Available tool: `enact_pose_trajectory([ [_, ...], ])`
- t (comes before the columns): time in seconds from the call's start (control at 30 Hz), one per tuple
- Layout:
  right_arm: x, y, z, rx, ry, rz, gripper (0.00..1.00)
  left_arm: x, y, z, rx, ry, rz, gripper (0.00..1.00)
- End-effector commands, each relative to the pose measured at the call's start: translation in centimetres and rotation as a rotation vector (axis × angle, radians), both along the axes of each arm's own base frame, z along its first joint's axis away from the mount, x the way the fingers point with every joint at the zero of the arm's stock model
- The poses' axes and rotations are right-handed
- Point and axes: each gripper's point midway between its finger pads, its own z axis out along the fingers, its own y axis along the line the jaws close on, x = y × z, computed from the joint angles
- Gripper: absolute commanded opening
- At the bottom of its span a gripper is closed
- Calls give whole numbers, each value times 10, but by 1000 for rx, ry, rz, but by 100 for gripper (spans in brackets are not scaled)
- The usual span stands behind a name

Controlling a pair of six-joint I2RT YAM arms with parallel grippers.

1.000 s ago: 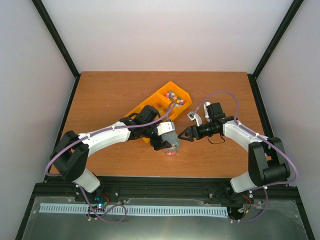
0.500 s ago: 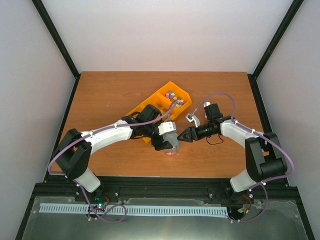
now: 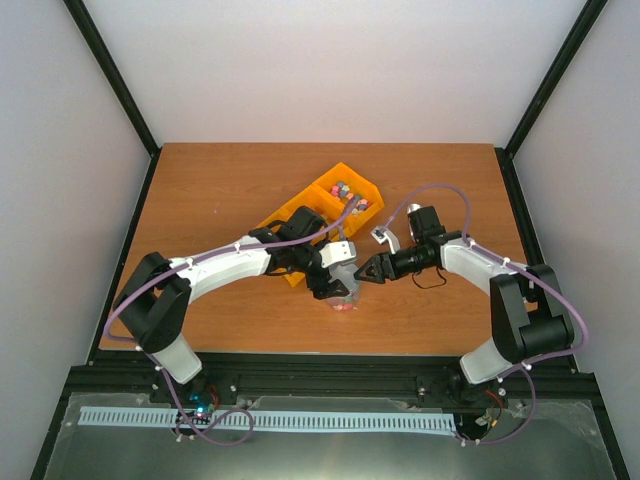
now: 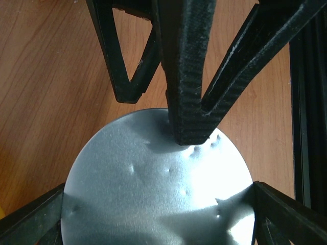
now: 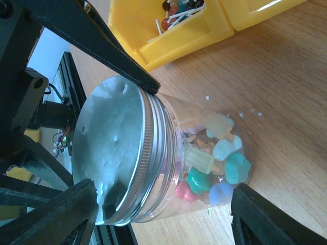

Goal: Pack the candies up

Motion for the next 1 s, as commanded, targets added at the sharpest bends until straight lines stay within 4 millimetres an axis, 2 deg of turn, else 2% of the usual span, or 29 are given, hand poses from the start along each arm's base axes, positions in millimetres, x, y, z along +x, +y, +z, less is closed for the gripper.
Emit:
enact_pose_trajectory([
  [0.0, 2, 4, 4, 11, -15, 22, 71, -3, -12, 11, -34, -3, -37, 80],
  [0.27, 0, 7, -2, -6, -12, 44, 69, -11, -3, 7, -9, -11, -56, 84],
  [0.5, 0, 9, -4, -13, -9, 59, 69, -17, -5, 11, -28, 16, -82, 85],
  [0.7, -1, 8, -6, -23, -13, 62, 69, -19, -3, 10, -21, 14, -89, 94],
  [0.8, -2, 8, -6, -28, -16, 65, 69, -16, -4, 15, -26, 5, -72, 99],
  [0.97, -4, 7, -5, -30, -26, 77, 69, -18, -3, 29, -51, -10, -71, 100],
])
